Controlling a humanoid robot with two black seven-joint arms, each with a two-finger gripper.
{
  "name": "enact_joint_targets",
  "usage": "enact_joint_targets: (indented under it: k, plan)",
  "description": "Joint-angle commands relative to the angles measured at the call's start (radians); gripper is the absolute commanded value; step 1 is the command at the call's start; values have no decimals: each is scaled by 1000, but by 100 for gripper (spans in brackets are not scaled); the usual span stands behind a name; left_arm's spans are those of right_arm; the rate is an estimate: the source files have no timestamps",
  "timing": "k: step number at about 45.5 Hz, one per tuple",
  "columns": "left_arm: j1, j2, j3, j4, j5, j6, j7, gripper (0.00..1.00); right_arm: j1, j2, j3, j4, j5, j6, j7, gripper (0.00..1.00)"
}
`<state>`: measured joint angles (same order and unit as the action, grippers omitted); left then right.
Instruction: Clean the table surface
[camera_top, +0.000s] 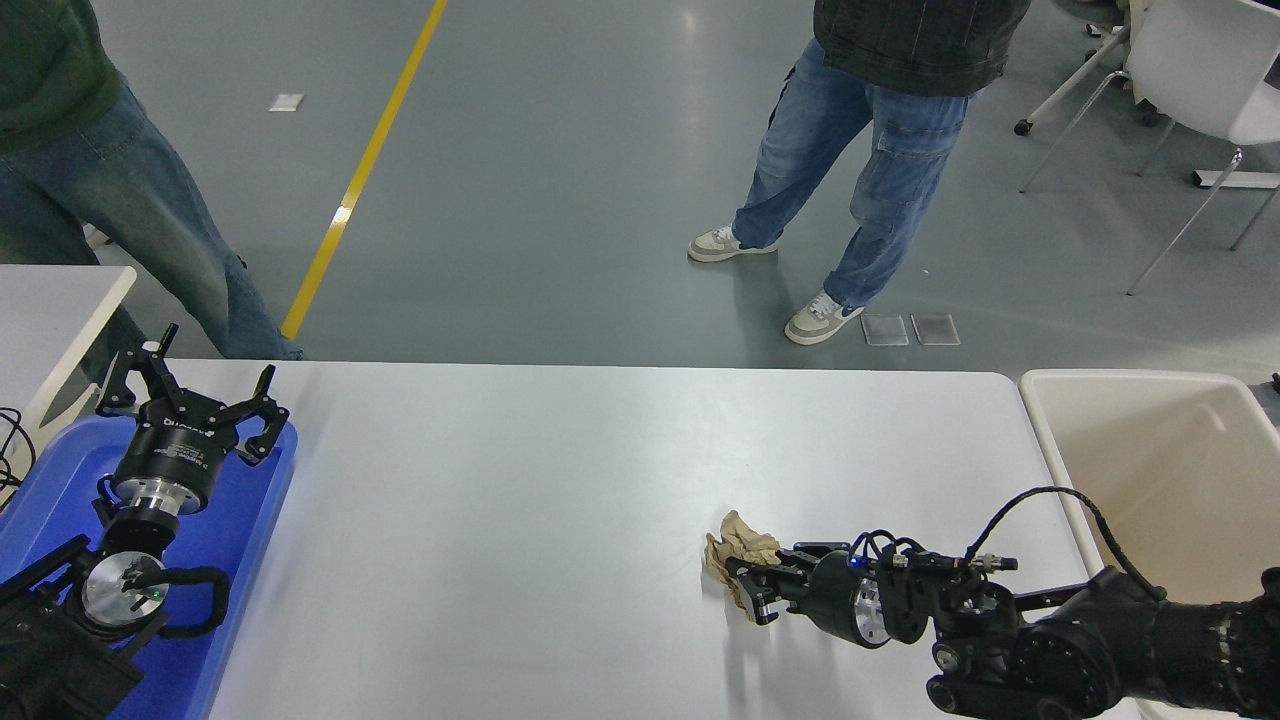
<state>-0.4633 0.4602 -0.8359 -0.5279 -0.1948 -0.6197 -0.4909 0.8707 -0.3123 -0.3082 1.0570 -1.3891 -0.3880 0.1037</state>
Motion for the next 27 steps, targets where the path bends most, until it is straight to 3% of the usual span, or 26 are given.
enact_joint_targets:
  k: [1,16,27]
  plan:
    - [0,0,0,0,0,0,0,100,7,-80,107,40,33,-9,66,0]
    - [0,0,0,0,0,0,0,100,7,-320,320,179,143,6,119,0]
    - [0,0,0,0,0,0,0,100,-10,-479,452,259,303,3,226,0]
